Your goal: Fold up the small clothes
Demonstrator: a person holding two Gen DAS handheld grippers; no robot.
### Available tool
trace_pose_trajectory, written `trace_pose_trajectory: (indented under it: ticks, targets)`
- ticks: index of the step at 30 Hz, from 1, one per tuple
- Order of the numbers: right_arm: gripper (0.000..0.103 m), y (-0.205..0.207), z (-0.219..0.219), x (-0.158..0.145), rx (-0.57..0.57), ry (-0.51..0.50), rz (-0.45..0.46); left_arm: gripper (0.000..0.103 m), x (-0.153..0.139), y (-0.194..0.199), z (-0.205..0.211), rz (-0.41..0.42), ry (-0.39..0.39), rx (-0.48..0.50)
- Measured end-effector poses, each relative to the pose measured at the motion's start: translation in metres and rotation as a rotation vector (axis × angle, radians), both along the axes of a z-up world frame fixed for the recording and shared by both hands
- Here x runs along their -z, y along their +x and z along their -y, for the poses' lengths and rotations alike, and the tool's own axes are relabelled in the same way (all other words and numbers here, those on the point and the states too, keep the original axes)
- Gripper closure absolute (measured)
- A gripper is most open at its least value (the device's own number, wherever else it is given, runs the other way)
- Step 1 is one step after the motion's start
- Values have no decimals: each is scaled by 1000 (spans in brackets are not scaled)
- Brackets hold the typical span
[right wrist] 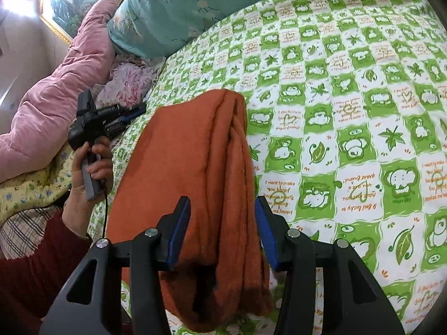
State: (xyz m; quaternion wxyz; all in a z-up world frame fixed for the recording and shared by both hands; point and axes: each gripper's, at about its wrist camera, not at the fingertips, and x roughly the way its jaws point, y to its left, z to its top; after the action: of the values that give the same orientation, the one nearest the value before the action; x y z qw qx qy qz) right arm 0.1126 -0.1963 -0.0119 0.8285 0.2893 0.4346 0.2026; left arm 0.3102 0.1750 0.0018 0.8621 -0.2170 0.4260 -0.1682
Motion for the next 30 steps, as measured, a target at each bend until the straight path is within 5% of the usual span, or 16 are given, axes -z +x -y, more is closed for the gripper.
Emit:
trace_pose_trajectory:
  ticks: [2,5,11,13,14,15,19,24,30]
  targets:
    - [54,1,-2,-4,-7,6,11,52,11,-10,-1,-35,-8,19]
    - [54,3,-9,-6,-19,4,12,53,35,-14,2,-103,20,27]
    - [54,3,-19,-9,-51,-15,15,58,50,-1,-9,-126,-128,1]
    - [54,3,-20,-8,-53,-17,13,79,56,6,-13,-138,-187,2]
    - [54,3,-20,-7,-51,-15,13,100,57,7,-13,-142,-199,9]
    - [54,4,-20,-7,-50,-14,14,100,57,8,-11,-138,-201,20]
    - [54,4,-17,-9,-48,-17,21,103,37,1,2,-63,-144,33]
    - [54,5,-7,-12,-14,-13,40,103,-21,-3,6,124,-93,26]
    - [54,16,-4,-11,-1,-9,30,103,-11,9,6,55,94,-69]
